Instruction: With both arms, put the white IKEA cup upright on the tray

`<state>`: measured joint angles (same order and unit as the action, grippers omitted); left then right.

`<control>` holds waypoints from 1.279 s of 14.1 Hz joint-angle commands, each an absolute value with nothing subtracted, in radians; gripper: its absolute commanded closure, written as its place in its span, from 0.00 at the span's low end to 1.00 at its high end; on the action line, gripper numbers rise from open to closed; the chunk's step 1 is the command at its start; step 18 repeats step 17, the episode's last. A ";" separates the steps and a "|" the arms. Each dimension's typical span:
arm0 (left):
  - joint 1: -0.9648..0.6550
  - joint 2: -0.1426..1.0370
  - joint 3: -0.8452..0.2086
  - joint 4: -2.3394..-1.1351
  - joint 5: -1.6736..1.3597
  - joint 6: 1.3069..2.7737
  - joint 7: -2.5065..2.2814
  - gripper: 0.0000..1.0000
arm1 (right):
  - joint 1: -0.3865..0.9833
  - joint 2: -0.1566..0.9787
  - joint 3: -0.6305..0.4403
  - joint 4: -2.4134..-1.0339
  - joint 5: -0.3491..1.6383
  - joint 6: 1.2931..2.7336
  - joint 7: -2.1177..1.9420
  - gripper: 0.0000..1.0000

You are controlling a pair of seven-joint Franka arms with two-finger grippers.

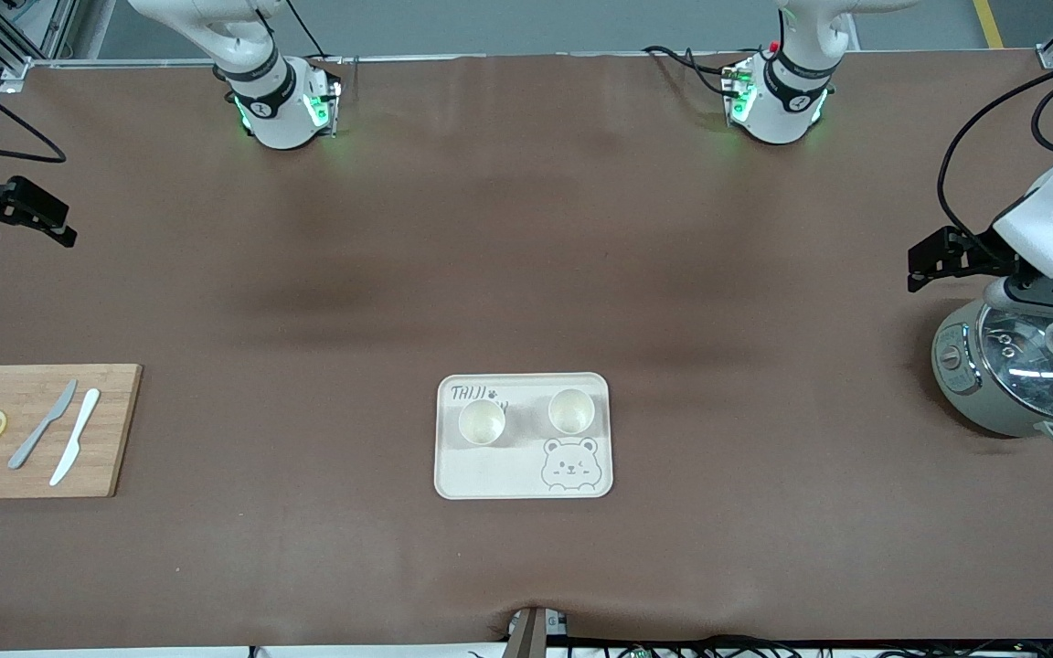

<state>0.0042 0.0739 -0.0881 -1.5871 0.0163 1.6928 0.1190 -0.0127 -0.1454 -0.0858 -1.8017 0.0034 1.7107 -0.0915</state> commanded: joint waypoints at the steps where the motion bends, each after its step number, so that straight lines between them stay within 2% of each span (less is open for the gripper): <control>1: 0.014 0.052 -0.097 -1.608 0.041 1.695 0.115 0.00 | -0.021 -0.149 -0.081 -1.798 0.017 1.710 -0.101 0.00; 18: 0.015 0.052 -0.097 -1.615 0.040 1.703 0.109 0.00 | -0.005 -0.123 -0.075 -1.766 0.011 1.733 -0.095 0.00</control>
